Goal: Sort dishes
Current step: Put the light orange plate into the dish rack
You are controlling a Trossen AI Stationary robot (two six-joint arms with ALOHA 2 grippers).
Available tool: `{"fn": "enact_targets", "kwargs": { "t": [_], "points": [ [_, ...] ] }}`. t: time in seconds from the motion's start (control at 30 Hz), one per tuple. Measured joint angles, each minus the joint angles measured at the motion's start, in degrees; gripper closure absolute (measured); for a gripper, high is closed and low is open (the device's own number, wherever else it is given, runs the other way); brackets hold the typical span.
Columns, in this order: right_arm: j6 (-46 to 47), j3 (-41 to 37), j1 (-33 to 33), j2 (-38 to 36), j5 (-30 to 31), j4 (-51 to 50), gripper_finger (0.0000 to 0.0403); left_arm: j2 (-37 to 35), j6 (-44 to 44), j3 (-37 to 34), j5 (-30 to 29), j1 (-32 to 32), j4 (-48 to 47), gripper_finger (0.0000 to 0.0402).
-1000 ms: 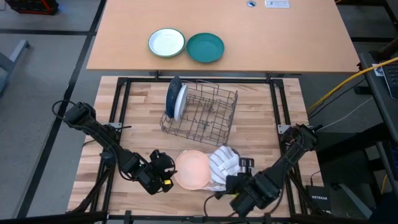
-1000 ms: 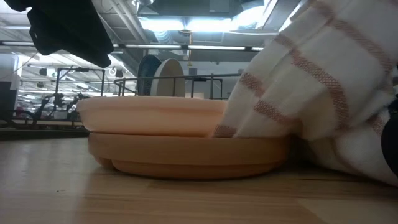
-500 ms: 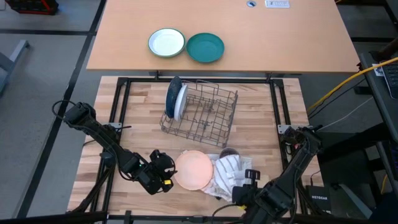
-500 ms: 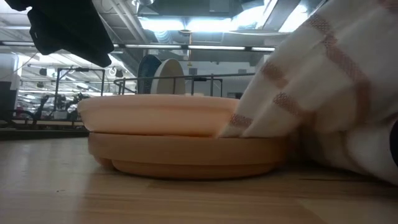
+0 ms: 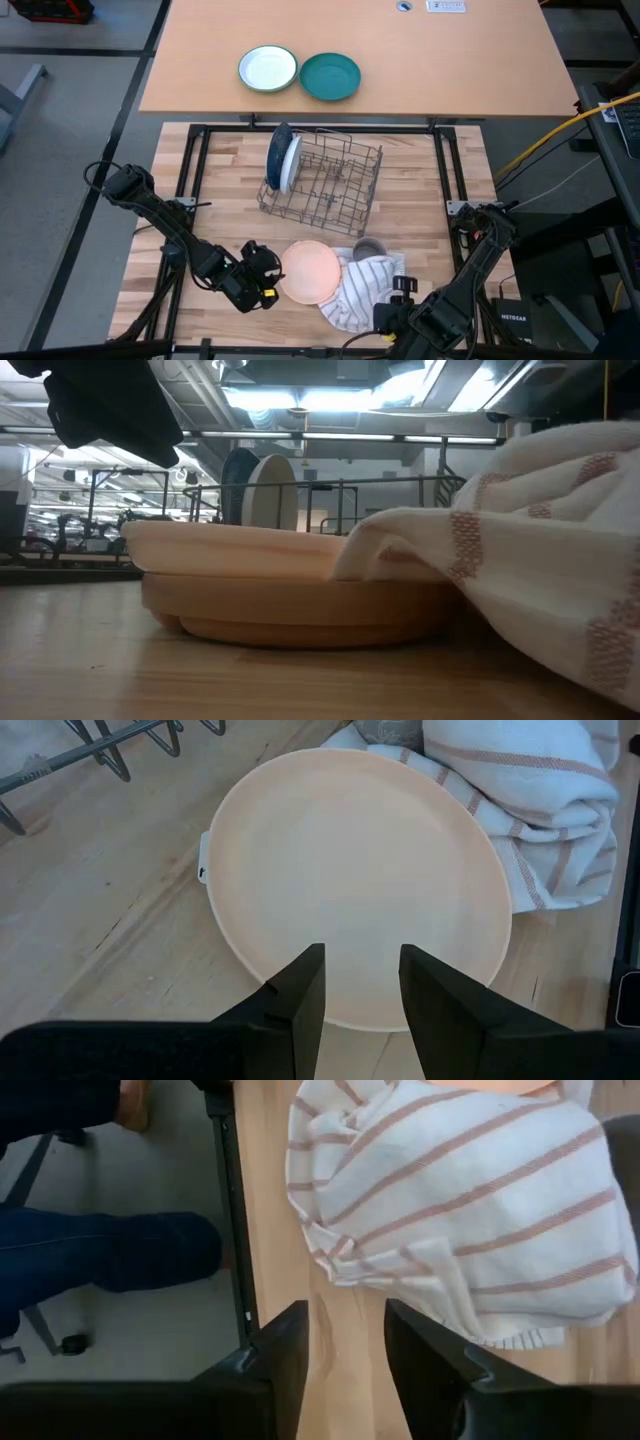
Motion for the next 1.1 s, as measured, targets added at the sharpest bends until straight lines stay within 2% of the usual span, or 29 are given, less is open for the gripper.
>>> {"fn": "enact_targets", "kwargs": {
  "t": [0.1, 0.17, 0.4, 0.53, 0.67, 0.77, 0.93, 1.1],
  "points": [
    [-2.2, 0.0, 0.0, 0.0, 0.6, -1.0, 0.0268, 0.0, 0.5, 0.0, 0.0, 0.0, 0.5, 0.0282],
    [-6.2, 0.0, 0.0, 0.0, 3.1, -1.0, 0.0272, 0.0, 3.5, 0.0, 0.0, -0.4, 2.2, 0.0282],
    [-18.3, 0.0, -0.1, 0.0, 12.5, 0.1, 0.0276, 0.0, 22.9, 0.0, 0.4, -3.3, 12.5, 0.0282],
    [-21.1, 0.0, -0.2, 0.0, 15.7, 1.6, 0.0276, 1.9, 32.9, 0.0, 6.1, -4.6, 18.2, 0.0282],
    [-22.4, 0.0, -0.7, 0.0, 16.2, 2.9, 0.0276, 6.3, 42.9, 0.0, 11.4, -5.6, 22.4, 0.0282],
    [-22.9, 0.0, -1.0, 0.0, 16.1, 3.1, 0.0276, 8.8, 44.6, 0.0, 11.2, -5.7, 21.9, 0.0282],
    [-24.5, 0.0, -1.7, 0.0, 16.6, 4.1, 0.0276, 10.0, 48.4, 0.0, 4.3, -5.0, 21.9, 0.0282],
    [-26.3, 0.0, -2.5, 0.0, 17.0, 6.5, 0.0276, 9.9, 56.4, 0.0, 4.1, -3.8, 21.2, 0.0282]
  ]
}}
